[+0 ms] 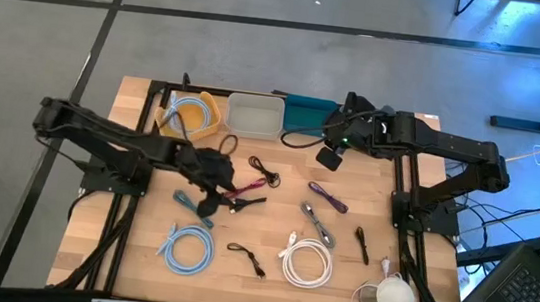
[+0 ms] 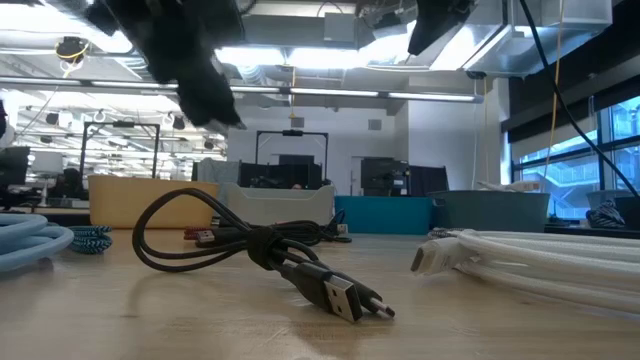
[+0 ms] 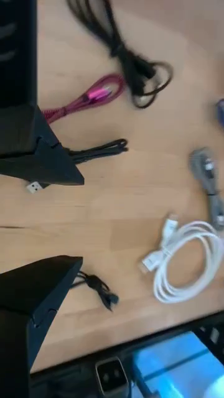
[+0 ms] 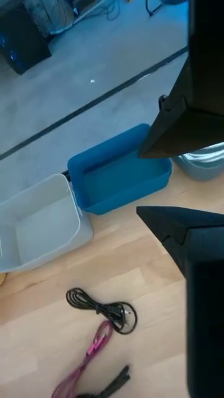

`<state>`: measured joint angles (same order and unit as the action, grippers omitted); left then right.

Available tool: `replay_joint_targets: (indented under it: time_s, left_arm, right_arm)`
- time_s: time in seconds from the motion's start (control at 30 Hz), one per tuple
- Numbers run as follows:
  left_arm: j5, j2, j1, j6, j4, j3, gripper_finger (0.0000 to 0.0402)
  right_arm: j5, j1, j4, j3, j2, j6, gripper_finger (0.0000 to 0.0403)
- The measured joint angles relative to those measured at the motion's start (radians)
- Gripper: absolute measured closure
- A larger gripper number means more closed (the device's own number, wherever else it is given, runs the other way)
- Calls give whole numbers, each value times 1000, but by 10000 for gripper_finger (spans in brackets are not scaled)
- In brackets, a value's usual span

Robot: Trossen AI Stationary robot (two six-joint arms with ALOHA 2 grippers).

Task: Pick & Place USB Port
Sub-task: Put the black charger cable into the dark blue bin

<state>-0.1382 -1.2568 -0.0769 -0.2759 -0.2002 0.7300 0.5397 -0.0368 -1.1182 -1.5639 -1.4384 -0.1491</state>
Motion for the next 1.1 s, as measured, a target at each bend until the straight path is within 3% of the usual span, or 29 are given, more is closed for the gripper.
replay_joint_targets:
  time_s: [0.47,0.6,0.9,1.0,1.1]
  left_arm:
    - [92,-273,-28,5,186,0,219]
    - [155,-336,-28,24,186,0,219]
    - [186,-456,-26,28,254,0,221]
    - [193,-474,-25,38,272,3,238]
    - [186,-468,-23,42,267,3,288]
  right_arm:
    - [-12,0,3,0,0,-2,267]
    - [-11,0,4,0,0,-3,267]
    - [-10,0,12,0,0,-3,267]
    - [-10,0,16,0,0,-3,267]
    - [-10,0,16,0,0,-3,267]
